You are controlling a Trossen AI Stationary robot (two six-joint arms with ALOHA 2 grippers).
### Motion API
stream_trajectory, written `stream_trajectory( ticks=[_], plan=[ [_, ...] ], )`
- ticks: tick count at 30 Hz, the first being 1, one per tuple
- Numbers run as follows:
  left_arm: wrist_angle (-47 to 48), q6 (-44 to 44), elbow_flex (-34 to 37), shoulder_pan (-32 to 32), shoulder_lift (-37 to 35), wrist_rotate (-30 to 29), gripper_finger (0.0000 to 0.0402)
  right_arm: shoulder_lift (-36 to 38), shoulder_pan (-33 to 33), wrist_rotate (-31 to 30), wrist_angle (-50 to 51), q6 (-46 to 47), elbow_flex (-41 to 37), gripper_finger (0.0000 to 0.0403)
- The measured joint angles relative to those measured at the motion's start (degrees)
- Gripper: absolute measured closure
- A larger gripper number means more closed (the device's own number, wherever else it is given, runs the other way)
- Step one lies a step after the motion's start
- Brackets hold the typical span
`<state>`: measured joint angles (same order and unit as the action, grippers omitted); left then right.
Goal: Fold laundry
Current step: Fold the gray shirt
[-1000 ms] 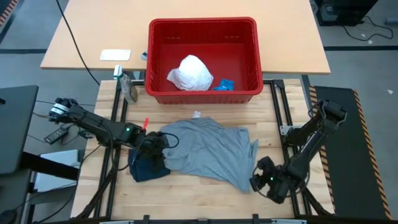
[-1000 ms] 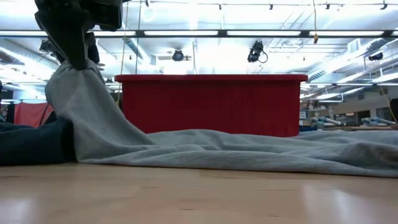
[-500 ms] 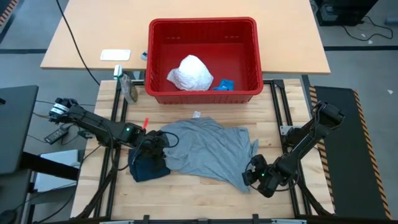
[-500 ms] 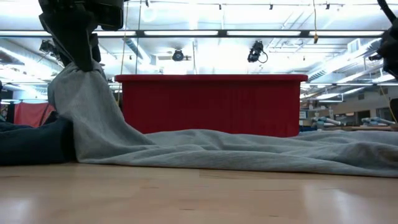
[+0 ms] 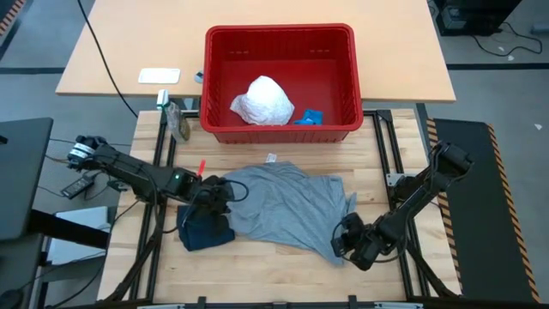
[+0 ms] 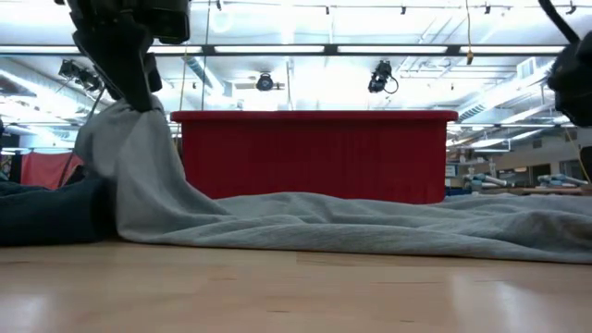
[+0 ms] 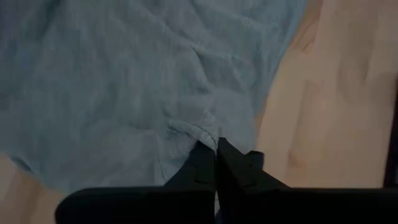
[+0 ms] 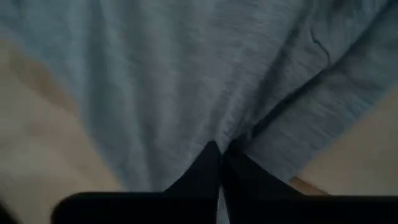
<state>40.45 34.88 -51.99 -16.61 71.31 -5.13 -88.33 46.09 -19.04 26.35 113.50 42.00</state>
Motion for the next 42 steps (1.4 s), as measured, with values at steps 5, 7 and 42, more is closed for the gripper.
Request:
stream_trajectory(
  ticks=[5, 7, 42],
  plan=[
    [1.90, -1.19, -1.47, 1.20, -1.41, -0.20, 0.0401, 6.88, -0.46, -2.82, 1.37, -4.09, 0.00, 0.0397],
    [4.05, -3.08, -3.01, 1.41, -2.39, -0.23, 0.0401, 11.19, -0.36, -6.13, 5.13, -4.56, 0.90, 0.0398],
    [14.16, -21.18, -24.92, 16.87, -22.67, -27.53, 0.0401, 60.37, -9.23, -51.90, 29.04, -62.29, 27.04, 0.0403]
  ],
)
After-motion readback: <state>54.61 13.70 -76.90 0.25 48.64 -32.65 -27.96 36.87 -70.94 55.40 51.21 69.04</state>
